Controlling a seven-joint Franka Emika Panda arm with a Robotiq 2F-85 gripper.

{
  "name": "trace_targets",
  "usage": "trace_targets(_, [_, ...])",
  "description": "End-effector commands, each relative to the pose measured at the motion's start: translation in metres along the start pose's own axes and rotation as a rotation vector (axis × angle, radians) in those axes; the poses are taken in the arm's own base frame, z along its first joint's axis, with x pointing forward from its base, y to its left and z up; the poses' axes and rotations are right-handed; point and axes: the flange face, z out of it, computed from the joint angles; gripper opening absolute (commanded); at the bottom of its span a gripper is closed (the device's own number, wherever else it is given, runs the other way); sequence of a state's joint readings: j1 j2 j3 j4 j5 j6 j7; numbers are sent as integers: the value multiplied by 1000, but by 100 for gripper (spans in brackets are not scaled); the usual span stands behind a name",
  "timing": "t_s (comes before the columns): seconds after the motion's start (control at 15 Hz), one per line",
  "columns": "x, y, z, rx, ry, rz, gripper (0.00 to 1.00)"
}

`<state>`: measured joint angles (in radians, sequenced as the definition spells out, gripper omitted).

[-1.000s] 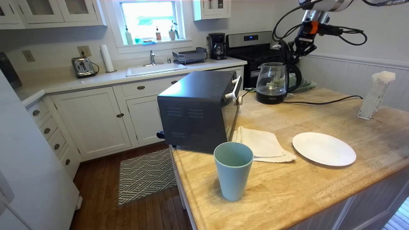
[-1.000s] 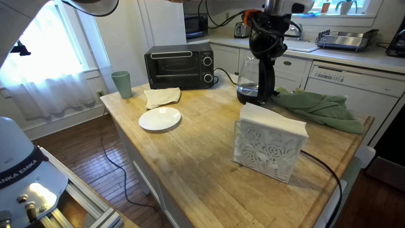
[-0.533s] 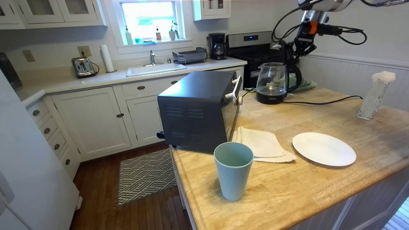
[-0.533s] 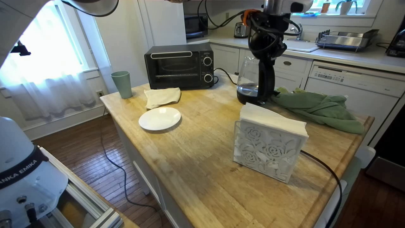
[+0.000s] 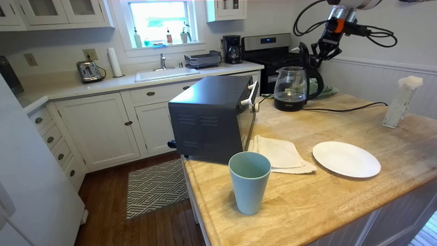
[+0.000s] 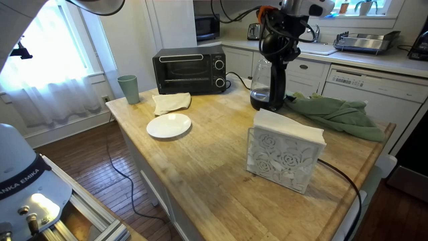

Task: Open the lid to the transparent kettle

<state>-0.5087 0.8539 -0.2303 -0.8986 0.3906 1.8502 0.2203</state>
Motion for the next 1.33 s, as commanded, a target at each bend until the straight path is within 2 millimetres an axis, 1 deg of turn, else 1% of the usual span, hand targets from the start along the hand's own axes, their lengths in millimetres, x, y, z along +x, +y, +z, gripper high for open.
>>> trace_targets(0.0, [0,5,-3,95,-71,46,0])
trace_targets(0.27, [2,17,-17,156,-98,67,0])
trace_targets(0.47, [8,26,-36,192,-73,79,0])
trace_targets(0.6, [10,35,-56,201,-49,71,0])
trace_targets(0.67, [8,40,-67,196,-49,41,0])
trace_targets(0.73, [5,44,-78,188,-46,-4,19])
trace_targets(1.0, [-19,50,-132,199,-36,-246,47])
trace_targets(1.13, [-34,47,-156,206,-19,-359,61])
trace_targets(1.27, [-53,41,-174,218,2,-470,73])
